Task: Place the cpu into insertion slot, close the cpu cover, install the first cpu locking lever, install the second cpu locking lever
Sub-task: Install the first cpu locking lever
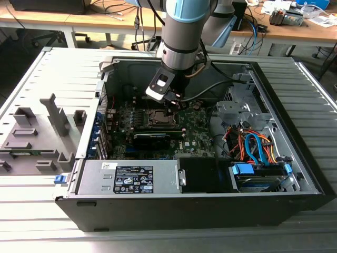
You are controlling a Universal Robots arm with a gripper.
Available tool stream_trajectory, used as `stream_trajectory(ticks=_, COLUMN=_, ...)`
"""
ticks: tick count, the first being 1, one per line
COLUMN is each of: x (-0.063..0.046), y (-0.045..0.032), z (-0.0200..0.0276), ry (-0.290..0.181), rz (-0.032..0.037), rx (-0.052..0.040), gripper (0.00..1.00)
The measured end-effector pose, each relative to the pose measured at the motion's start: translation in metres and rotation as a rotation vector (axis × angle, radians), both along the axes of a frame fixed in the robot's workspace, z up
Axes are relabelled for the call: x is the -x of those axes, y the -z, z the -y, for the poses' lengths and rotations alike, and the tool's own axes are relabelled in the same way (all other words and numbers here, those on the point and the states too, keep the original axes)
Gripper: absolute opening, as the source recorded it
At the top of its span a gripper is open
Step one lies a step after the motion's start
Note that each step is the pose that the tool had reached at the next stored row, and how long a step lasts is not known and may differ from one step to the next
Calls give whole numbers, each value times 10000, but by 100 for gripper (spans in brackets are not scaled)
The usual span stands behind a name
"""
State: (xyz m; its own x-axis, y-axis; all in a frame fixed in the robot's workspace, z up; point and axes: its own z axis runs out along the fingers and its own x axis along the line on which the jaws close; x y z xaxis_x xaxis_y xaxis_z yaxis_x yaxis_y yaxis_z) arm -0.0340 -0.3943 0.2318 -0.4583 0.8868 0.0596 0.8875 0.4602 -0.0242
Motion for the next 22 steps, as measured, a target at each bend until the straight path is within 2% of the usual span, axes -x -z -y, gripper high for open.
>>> stream_trajectory(ticks=22, x=0, y=0, z=0, ry=-188, rz=0, rx=0, gripper=11)
